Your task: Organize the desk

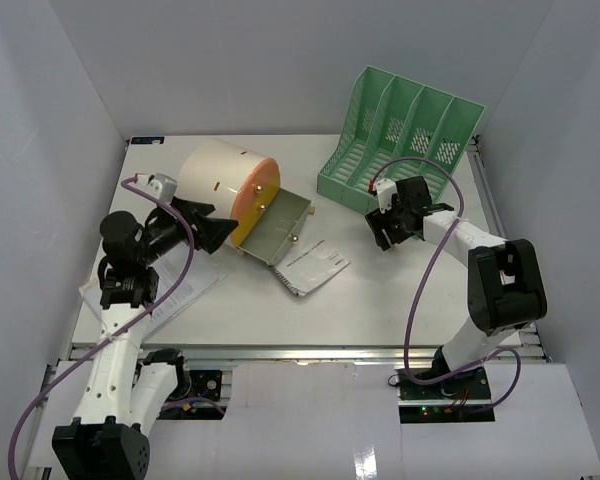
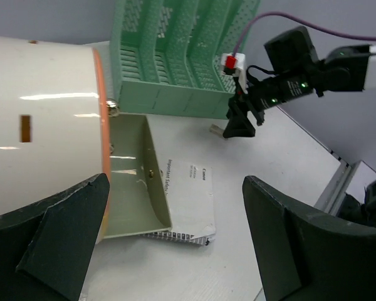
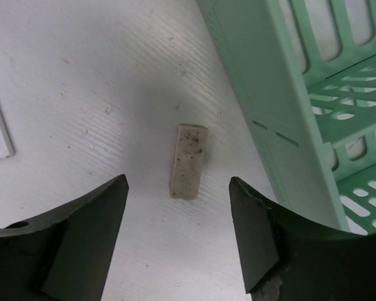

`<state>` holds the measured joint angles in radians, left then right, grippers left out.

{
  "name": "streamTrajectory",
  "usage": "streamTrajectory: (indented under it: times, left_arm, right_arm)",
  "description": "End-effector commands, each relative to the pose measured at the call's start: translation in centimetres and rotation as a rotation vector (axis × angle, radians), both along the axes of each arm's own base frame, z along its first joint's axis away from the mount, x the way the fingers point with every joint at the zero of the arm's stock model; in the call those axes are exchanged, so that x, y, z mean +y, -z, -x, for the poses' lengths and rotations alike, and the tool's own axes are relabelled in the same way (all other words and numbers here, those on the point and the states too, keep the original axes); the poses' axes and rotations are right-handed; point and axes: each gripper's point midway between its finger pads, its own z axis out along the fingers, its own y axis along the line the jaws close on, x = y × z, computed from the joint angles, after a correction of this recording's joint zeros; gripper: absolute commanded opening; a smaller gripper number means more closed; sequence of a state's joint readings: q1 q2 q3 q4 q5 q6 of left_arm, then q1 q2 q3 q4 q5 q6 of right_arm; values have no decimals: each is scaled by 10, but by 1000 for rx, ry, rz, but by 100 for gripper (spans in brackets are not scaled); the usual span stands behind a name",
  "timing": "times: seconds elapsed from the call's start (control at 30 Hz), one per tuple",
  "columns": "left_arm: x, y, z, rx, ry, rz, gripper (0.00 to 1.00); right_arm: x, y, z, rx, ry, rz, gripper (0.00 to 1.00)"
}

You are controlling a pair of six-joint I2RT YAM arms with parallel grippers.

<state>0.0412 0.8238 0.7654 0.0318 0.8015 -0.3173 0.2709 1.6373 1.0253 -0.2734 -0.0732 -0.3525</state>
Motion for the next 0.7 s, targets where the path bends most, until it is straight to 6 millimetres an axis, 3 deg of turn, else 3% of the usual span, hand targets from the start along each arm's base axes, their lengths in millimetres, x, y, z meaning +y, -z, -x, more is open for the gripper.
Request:
streamTrajectory:
  times: [0.0,0.17,0.47,0.57,0.67]
  left_arm:
    - [-27,39,40,3,187,-28,98]
    - [-28,67,53,29,192,-27,98]
    - [-28,68,56,27,193,-32,98]
    - [-27,68,54,26,177,-36,98]
    - [-26,68,53,26,169,-38,98]
  right_arm:
    - [-8,16,4,49,19,40,69]
    - [-11,31,8,94,22,57,60]
    - [-12,46,14,150,10,60,31]
    - [-9,42,14,150,-7,37,18]
    - [12,25,18,150,-90,-59,12]
